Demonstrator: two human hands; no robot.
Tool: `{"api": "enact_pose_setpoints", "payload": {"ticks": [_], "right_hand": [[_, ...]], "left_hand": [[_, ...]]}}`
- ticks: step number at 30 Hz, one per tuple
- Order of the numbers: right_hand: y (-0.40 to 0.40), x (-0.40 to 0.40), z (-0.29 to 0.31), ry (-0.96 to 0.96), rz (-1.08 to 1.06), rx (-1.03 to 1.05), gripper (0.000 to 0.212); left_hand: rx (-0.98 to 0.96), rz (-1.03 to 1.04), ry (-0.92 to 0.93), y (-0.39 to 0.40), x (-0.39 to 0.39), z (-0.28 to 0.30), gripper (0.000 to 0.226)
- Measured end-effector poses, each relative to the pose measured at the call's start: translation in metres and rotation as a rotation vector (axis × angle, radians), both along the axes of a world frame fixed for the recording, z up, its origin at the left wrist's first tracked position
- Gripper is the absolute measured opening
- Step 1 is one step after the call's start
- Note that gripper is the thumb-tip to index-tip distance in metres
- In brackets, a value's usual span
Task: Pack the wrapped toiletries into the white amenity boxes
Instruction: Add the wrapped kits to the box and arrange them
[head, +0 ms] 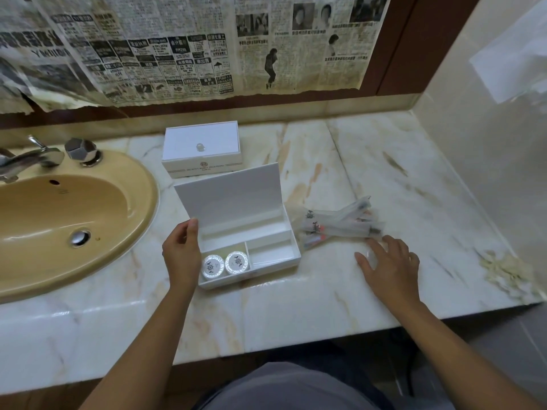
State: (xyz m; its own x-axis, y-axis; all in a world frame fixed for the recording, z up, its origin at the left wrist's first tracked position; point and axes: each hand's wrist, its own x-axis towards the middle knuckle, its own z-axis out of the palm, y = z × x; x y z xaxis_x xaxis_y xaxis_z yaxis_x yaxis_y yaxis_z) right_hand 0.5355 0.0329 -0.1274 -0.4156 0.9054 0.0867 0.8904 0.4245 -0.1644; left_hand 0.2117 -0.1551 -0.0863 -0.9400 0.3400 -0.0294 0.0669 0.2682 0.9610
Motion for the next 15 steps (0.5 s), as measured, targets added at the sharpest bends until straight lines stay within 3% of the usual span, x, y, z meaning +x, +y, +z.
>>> {"api": "enact_pose_setpoints", "payload": {"ticks": [6,15], "right_hand": [[-0.014,-0.005,-0.003,0.084,-0.008,0.029,0.041],[-0.023,-0.014,-0.005,0.047,-0.001,0.042,0.058]], "left_hand": [[0.014,0.008,-0.015,0.001,0.003,0.004,0.014],[0.016,0.003,-0.014,0.0,0.001,0.001,0.018]]}}
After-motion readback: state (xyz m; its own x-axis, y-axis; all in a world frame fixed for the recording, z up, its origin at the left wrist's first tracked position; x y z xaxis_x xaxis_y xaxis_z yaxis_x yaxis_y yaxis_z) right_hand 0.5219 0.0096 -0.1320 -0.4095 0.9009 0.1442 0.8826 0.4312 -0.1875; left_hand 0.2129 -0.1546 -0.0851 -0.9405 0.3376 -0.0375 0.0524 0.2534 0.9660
